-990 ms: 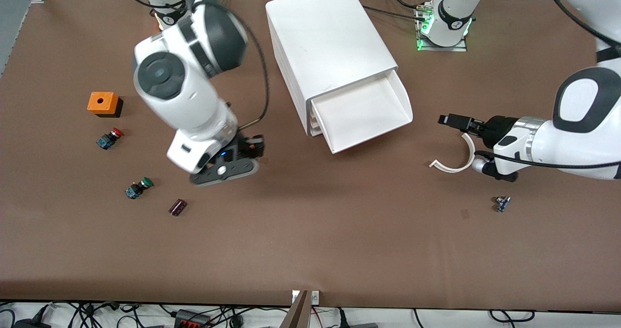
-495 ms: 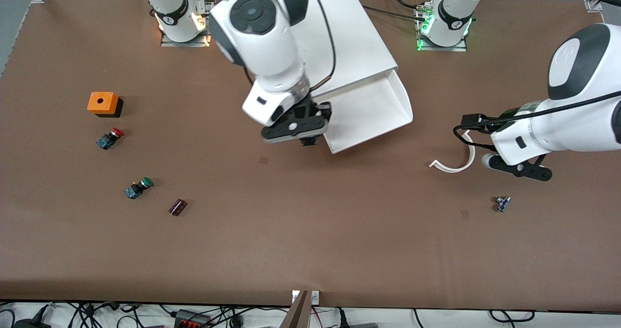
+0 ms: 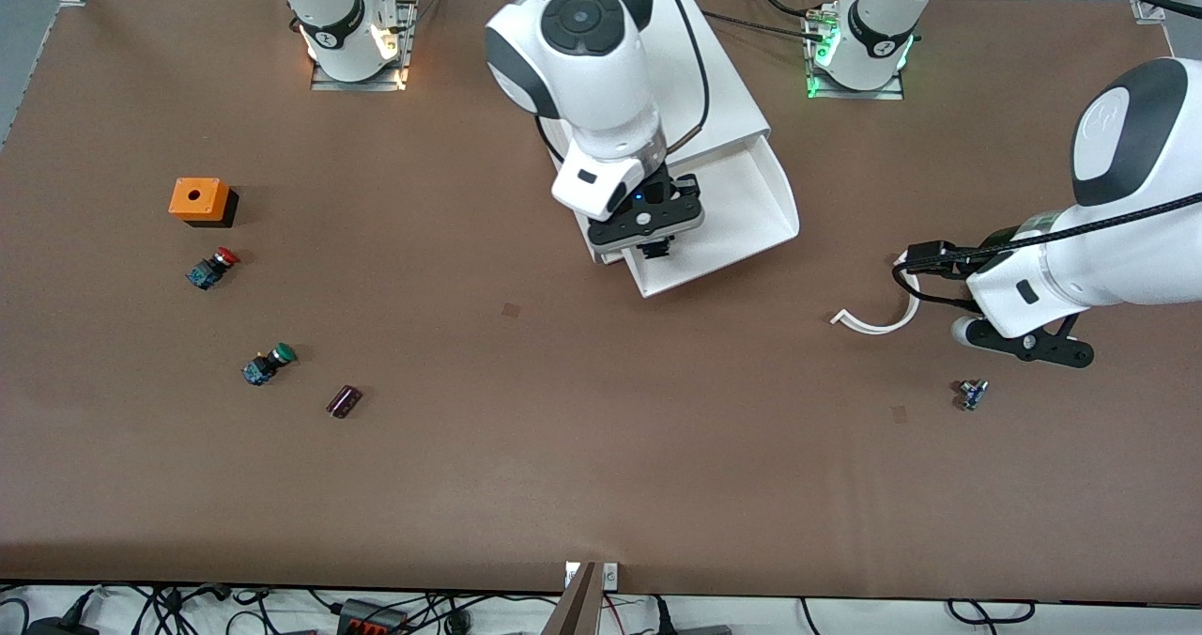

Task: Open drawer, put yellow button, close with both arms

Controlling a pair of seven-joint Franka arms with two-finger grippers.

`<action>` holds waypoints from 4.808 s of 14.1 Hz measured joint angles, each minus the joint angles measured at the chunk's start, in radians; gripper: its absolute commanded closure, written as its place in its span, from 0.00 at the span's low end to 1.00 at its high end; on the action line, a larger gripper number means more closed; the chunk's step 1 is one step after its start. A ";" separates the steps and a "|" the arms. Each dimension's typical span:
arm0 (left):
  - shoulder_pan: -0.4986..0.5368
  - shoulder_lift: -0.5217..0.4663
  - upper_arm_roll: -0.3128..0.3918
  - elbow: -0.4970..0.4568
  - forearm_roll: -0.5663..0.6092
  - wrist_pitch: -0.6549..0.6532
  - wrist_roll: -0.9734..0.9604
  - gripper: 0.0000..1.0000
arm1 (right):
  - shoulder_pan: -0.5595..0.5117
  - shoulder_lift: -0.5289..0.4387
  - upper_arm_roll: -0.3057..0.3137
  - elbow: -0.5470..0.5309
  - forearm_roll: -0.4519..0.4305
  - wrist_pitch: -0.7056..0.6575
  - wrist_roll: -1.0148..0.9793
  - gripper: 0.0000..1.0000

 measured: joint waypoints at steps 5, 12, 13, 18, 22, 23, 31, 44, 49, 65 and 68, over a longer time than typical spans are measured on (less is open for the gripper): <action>0.003 0.000 0.000 0.003 0.002 0.000 -0.001 0.00 | 0.040 0.040 0.000 0.000 0.000 0.024 -0.001 1.00; 0.002 0.000 0.000 0.006 0.002 0.000 -0.001 0.00 | 0.090 0.075 0.000 0.000 -0.031 0.036 -0.006 1.00; 0.002 0.000 0.000 0.006 0.002 0.000 -0.001 0.00 | 0.094 0.076 0.000 0.000 -0.035 0.036 -0.006 1.00; 0.002 0.000 0.000 0.006 0.002 0.000 -0.001 0.00 | 0.101 0.079 -0.001 0.000 -0.040 0.036 -0.008 0.00; 0.000 0.000 -0.003 0.006 0.002 0.000 -0.001 0.00 | 0.100 0.078 -0.016 0.005 -0.043 0.016 -0.008 0.00; -0.001 0.000 -0.004 0.006 0.002 0.000 -0.001 0.00 | 0.099 0.076 -0.021 0.019 -0.043 -0.004 -0.008 0.00; -0.019 0.034 -0.013 -0.117 -0.047 0.198 -0.163 0.00 | -0.104 -0.044 -0.050 0.148 -0.049 -0.287 -0.021 0.00; -0.286 -0.039 -0.028 -0.495 -0.048 0.627 -0.799 0.01 | -0.605 -0.071 -0.056 0.135 -0.051 -0.508 -0.335 0.00; -0.286 -0.141 -0.115 -0.644 -0.049 0.641 -0.901 0.03 | -0.707 -0.146 -0.058 0.034 -0.053 -0.489 -0.344 0.00; -0.282 -0.218 -0.253 -0.773 -0.095 0.648 -0.980 0.00 | -0.881 -0.520 -0.050 -0.364 -0.083 -0.419 -0.617 0.00; -0.260 -0.227 -0.253 -0.761 0.006 0.657 -0.977 0.00 | -0.881 -0.583 -0.049 -0.478 -0.084 -0.354 -0.618 0.00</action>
